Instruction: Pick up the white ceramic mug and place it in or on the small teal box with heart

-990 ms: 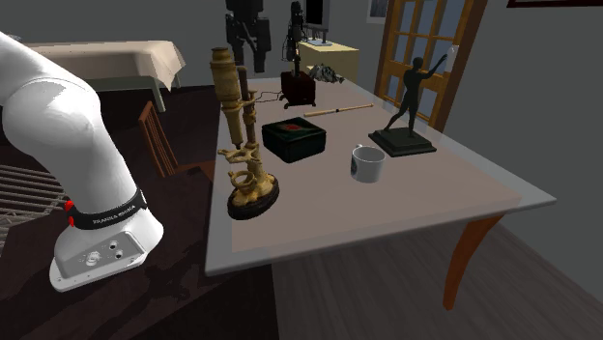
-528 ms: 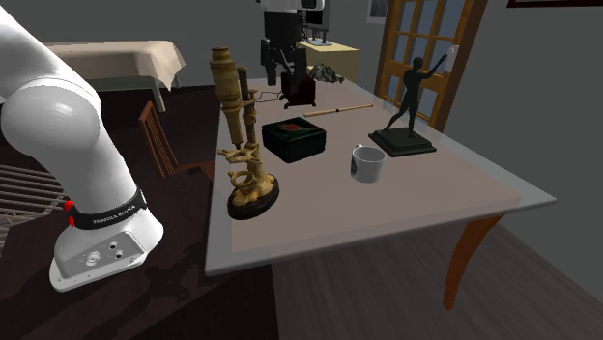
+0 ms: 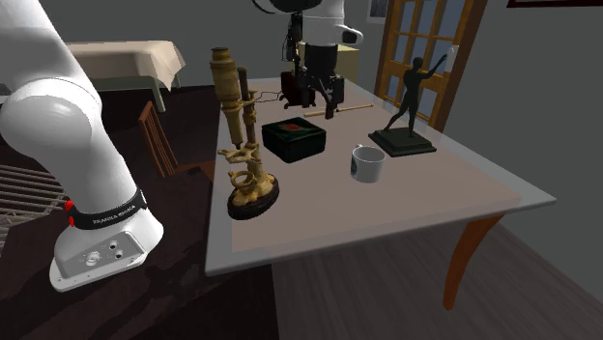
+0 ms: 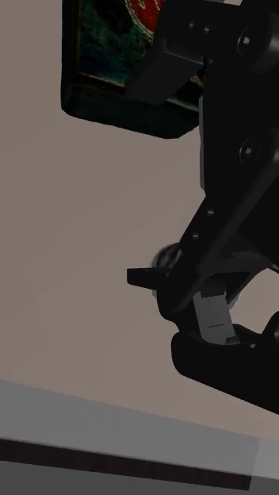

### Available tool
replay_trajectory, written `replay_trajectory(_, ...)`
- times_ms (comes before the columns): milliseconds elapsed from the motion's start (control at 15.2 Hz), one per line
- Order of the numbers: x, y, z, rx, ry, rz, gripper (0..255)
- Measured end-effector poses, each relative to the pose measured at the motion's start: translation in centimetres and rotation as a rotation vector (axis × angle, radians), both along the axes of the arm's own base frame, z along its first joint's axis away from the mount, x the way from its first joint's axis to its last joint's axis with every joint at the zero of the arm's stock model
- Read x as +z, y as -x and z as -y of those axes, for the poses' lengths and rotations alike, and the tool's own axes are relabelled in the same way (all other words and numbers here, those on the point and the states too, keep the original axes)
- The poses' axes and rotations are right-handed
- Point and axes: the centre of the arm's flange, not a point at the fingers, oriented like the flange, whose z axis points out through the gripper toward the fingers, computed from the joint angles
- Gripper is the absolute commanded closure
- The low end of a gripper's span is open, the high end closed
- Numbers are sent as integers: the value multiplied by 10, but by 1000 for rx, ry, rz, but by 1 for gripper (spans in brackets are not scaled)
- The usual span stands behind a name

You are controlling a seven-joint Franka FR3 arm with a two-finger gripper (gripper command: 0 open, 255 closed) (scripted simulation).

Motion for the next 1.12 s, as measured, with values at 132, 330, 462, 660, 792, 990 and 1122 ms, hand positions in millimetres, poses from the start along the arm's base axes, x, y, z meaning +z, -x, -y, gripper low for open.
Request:
replay_trajectory(132, -17, -20, 11, -3, -1, 3, 0)
replay_trajectory(330, -37, -45, 32, -7, -2, 7, 0)
replay_trajectory(462, -53, -64, 43, -10, -3, 12, 0)
replay_trajectory(660, -73, -88, 62, -15, -4, 17, 0)
replay_trajectory(792, -89, -106, 74, -18, -5, 20, 0)
replay_trajectory(990, -110, -133, 92, -22, -6, 25, 0)
replay_trajectory(1122, -125, -155, 108, -25, -7, 29, 0)
